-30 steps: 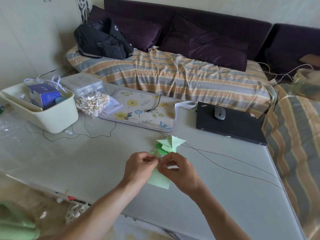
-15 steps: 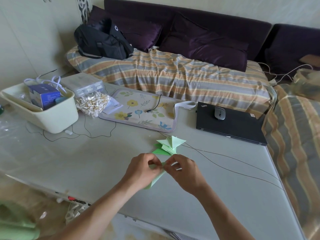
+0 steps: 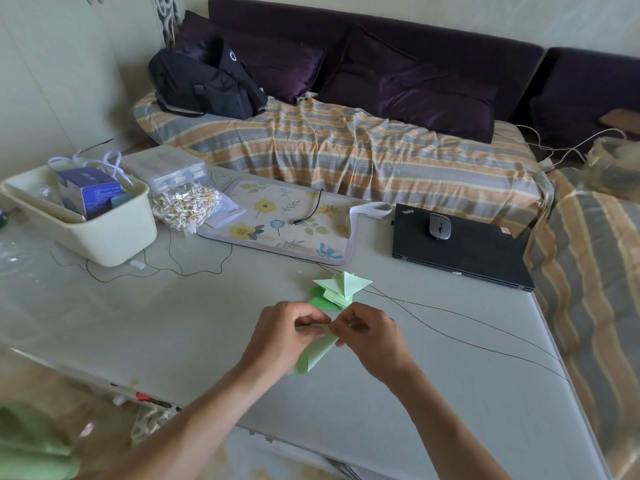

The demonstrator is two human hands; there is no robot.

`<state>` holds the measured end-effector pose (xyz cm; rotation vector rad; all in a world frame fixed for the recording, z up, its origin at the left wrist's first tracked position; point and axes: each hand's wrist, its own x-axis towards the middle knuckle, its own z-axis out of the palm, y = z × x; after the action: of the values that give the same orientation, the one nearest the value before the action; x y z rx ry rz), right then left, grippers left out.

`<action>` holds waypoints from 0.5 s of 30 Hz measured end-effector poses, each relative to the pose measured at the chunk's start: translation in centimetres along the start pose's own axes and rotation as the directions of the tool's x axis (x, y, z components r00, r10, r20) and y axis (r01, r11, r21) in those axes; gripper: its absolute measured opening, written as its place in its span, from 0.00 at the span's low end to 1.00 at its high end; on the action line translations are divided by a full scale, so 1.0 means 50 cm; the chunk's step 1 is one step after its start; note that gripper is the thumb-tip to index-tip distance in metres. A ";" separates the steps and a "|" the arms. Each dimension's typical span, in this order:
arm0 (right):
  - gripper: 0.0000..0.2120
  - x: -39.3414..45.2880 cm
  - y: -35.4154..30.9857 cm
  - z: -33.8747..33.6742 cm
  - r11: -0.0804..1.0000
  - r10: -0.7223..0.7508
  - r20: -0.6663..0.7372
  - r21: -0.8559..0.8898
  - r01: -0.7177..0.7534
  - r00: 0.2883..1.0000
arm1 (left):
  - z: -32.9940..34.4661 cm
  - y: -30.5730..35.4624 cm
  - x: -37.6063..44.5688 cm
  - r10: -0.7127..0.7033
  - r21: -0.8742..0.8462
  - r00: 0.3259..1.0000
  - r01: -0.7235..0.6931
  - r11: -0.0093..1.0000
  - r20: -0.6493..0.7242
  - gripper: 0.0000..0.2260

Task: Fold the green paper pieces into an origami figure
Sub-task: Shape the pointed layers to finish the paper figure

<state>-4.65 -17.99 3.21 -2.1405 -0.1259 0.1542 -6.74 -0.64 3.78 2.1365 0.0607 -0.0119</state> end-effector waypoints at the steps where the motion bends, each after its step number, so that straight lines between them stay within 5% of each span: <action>1: 0.06 -0.001 -0.001 0.000 1.000 0.010 0.001 0.009 -0.010 1.000 | 0.000 0.000 0.000 -0.002 -0.005 1.000 0.002 1.000 -0.007 0.08; 15: 0.05 -0.004 -0.009 0.002 1.000 0.008 0.015 0.020 -0.008 1.000 | -0.003 -0.008 0.001 -0.040 0.002 0.999 0.040 0.999 -0.012 0.09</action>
<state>-4.86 -17.71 3.54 -2.1200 -0.1241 0.1760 -6.71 -0.29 3.51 2.1373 0.1104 -0.0220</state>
